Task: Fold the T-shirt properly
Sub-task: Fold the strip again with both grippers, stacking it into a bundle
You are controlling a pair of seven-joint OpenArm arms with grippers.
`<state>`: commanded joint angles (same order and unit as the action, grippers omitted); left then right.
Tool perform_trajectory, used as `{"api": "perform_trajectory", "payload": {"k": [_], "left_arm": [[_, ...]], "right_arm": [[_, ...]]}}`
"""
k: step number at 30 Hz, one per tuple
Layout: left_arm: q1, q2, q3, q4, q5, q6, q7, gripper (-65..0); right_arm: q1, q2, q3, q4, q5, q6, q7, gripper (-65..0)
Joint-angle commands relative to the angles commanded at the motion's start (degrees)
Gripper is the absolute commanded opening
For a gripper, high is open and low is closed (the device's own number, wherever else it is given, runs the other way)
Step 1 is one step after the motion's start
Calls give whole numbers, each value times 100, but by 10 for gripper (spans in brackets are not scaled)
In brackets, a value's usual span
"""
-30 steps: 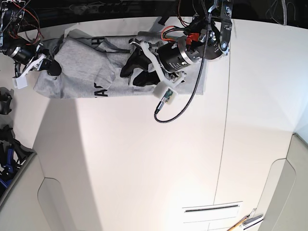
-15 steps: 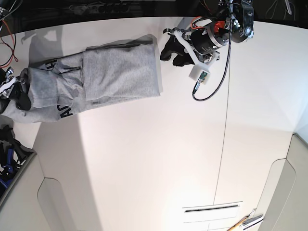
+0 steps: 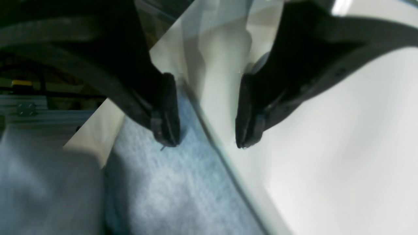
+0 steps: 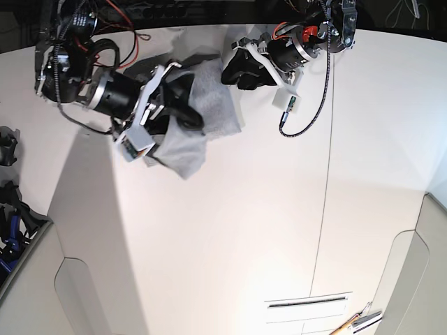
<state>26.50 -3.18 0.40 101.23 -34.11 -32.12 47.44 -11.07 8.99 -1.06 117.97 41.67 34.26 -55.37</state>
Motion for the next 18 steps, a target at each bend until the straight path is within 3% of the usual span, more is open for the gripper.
{"api": "perform_trajectory", "payload": {"k": [2, 3, 4, 7, 12, 18], "left_arm": [[0, 0, 0, 7, -116, -2, 17, -328], [0, 0, -7, 22, -225, -2, 70, -328], [0, 0, -11, 52, -326, -4, 153, -328], [2, -2, -11, 264, -448, -26, 428, -328], [37, -55, -48, 968, -446, -68, 793, -328], [37, -83, -846, 1768, -542, -68, 1019, -328]], "right_arm": [[-7, 0, -385, 0, -302, -2, 63, -333], [-7, 0, -496, 0, -332, -2, 125, -270], [-7, 0, -573, 2, -317, -2, 142, -251], [4, -31, -619, 20, 61, 0, 160, -251], [96, -61, -542, 297, 39, 0, 157, -251], [330, -59, 433, 516, -105, -61, 267, -254]]}}
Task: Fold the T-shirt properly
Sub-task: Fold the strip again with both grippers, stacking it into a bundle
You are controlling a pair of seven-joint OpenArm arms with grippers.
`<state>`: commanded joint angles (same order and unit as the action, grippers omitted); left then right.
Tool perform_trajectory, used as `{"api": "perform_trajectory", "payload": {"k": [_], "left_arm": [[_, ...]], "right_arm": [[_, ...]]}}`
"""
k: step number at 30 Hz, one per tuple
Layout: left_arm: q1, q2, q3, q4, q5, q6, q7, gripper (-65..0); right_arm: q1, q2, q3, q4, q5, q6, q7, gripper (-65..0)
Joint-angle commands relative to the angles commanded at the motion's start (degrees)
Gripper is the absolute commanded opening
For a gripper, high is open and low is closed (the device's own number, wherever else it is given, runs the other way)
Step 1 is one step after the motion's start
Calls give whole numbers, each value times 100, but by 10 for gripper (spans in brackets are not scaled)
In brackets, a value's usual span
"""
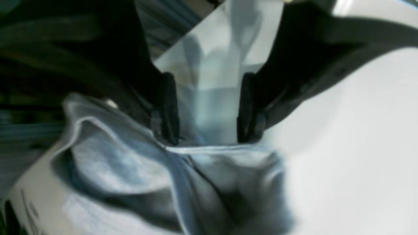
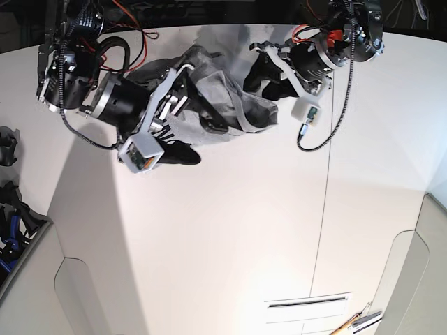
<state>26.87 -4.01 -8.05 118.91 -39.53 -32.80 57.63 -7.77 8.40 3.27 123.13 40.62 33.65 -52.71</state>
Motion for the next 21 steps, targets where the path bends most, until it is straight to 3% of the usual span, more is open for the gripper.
{"api": "perform_trajectory", "payload": {"k": [2, 3, 7, 13, 17, 21], "left_arm": [[0, 0, -306, 33, -363, -4, 177, -328], [2, 2, -437, 33, -555, -72, 258, -328], [98, 2, -846, 39, -1202, -407, 310, -328], [111, 7, -938, 39, -2457, -720, 713, -386], [107, 7, -728, 39, -2498, -720, 708, -386], [92, 17, -691, 39, -2476, -720, 691, -386]], "right_arm": [[-2, 2, 415, -4, -122, -4, 114, -266], [-4, 17, 590, -13, -170, -11, 111, -318], [-83, 15, 960, -260, -380, -42, 107, -650], [-133, 13, 920, -1469, -201, -37, 105, -650], [-144, 15, 651, -2229, 409, 70, -308, -650], [-326, 13, 140, -2262, 1025, 131, -605, -650]]}}
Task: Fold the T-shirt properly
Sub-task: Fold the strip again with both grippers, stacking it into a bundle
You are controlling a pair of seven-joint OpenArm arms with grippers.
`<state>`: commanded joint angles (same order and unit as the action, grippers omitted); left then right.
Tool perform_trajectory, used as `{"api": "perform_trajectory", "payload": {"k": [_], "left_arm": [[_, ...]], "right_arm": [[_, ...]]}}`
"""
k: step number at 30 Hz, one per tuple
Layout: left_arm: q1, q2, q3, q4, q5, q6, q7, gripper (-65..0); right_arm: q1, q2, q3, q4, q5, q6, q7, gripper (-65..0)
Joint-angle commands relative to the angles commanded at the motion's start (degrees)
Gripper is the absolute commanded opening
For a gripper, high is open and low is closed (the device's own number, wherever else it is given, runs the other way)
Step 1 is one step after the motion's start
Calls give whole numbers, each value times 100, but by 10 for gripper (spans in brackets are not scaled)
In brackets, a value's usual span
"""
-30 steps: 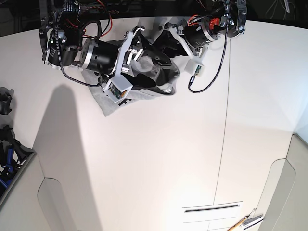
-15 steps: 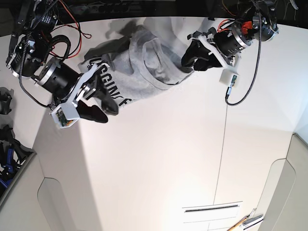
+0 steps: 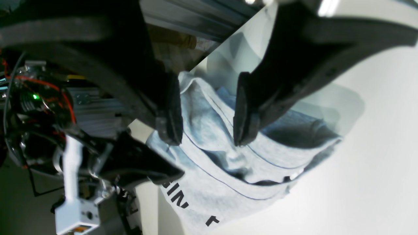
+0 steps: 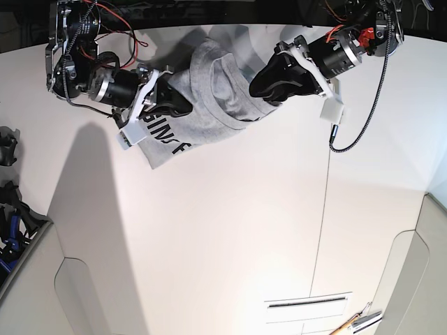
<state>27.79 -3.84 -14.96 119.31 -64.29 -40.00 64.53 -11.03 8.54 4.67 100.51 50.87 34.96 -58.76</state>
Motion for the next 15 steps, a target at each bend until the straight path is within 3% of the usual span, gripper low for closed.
{"api": "perform_trajectory", "payload": {"k": [9, 13, 15], "left_arm": [[0, -17, -11, 0, 238, 0, 4, -386], [2, -15, -11, 4, -103, 0, 162, -386], [4, -15, 17, 7, -393, 0, 319, -437]], "right_arm": [[-315, 4, -1300, 9, -94, -4, -175, -650], [-240, 2, -1137, 212, -72, -2, -120, -650], [-151, 0, -848, 538, -81, -2, 4, -650]]}}
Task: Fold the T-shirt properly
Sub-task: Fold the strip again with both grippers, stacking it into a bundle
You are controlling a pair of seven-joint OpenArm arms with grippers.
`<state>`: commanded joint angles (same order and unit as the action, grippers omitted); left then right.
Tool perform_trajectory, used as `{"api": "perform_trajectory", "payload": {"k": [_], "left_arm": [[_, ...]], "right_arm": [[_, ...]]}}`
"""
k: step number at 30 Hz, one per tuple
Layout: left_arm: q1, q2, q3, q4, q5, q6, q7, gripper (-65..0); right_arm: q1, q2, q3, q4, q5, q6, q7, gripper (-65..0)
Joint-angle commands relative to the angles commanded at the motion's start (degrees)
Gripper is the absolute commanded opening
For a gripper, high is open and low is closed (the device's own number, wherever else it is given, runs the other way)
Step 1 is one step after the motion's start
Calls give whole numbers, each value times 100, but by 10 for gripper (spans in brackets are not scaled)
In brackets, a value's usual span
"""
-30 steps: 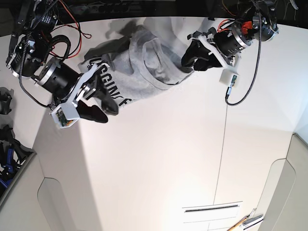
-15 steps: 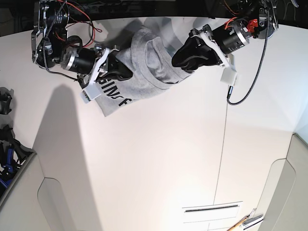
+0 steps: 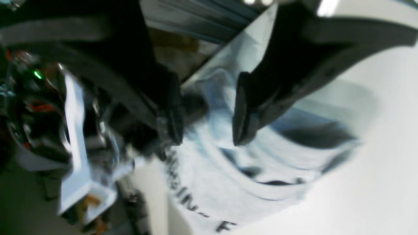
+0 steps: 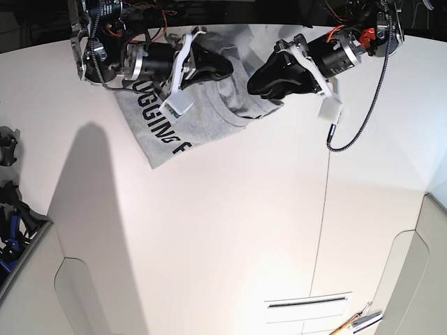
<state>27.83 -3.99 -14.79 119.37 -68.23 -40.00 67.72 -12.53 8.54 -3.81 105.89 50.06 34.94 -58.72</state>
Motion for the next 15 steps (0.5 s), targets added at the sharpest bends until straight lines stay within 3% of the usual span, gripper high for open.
{"api": "perform_trajectory", "payload": {"k": [2, 4, 6, 8, 11, 15], "left_arm": [[11, -2, 214, 0, 2, 0, 4, -523], [26, 0, 702, -2, 173, 0, -20, -563], [31, 4, 1381, -2, 763, 0, -223, -564], [28, 4, 2094, -33, 1655, 0, -704, -564], [-22, 4, 2754, -212, 2745, 0, -1357, -564], [-260, 2, 2881, -767, 3204, 0, -1523, -564]], "right_arm": [[166, -2, 385, 348, -153, -2, 136, -650], [404, 2, 807, 503, -374, -20, 328, -650], [638, 2, 1167, 428, -555, -22, 527, -650], [848, 0, 1370, 243, -942, -26, 846, -650], [1311, 2, 1360, -417, -1305, -61, 1082, -650], [2096, 2, 997, -1733, -1453, -39, 1152, -650]]}}
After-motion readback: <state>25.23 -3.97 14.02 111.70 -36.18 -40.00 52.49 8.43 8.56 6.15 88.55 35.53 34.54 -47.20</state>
